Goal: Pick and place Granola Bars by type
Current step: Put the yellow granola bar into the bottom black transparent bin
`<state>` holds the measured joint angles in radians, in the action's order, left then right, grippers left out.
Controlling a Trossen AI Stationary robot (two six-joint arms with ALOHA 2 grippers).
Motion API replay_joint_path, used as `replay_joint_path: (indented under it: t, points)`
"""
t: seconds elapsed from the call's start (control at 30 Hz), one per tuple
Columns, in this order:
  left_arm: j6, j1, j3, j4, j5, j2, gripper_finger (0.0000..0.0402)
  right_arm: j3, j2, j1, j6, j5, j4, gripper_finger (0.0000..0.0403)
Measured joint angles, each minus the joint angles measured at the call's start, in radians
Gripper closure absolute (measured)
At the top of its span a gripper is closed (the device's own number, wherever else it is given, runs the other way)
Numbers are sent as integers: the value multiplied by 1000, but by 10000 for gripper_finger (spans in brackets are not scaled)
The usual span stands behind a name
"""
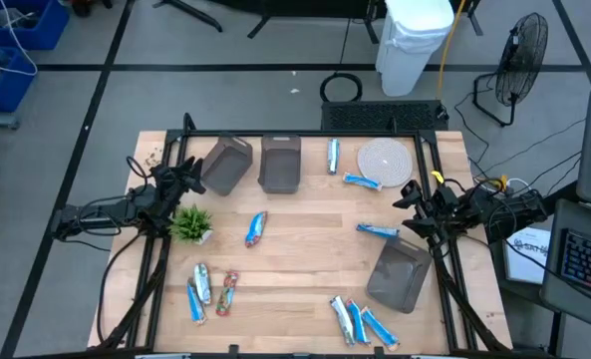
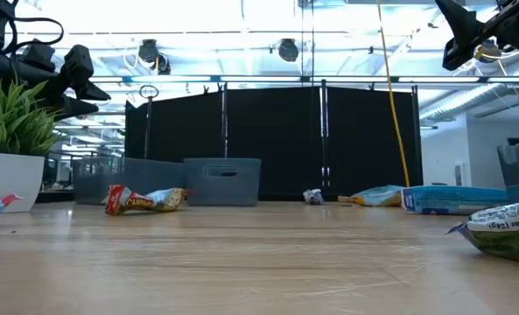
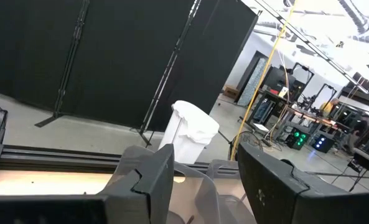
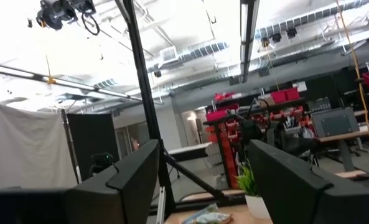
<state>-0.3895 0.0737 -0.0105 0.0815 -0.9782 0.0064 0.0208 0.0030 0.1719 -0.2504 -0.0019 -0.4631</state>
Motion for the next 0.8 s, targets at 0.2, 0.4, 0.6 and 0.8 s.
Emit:
replay_joint_path:
  t: [0.2, 0.4, 0.6, 0.8]
  points:
    - [0, 0, 0, 0, 0, 0, 220, 52, 12, 0, -1, 5, 6, 165]
    - [0, 0, 0, 0, 0, 0, 220, 161, 82, 0, -45, 80, 50, 165]
    - [0, 0, 0, 0, 2, 0, 220, 323, 219, 0, 18, 131, 64, 165]
    - [0, 0, 0, 0, 8, 0, 220, 585, 405, 0, 89, 132, 265, 160]
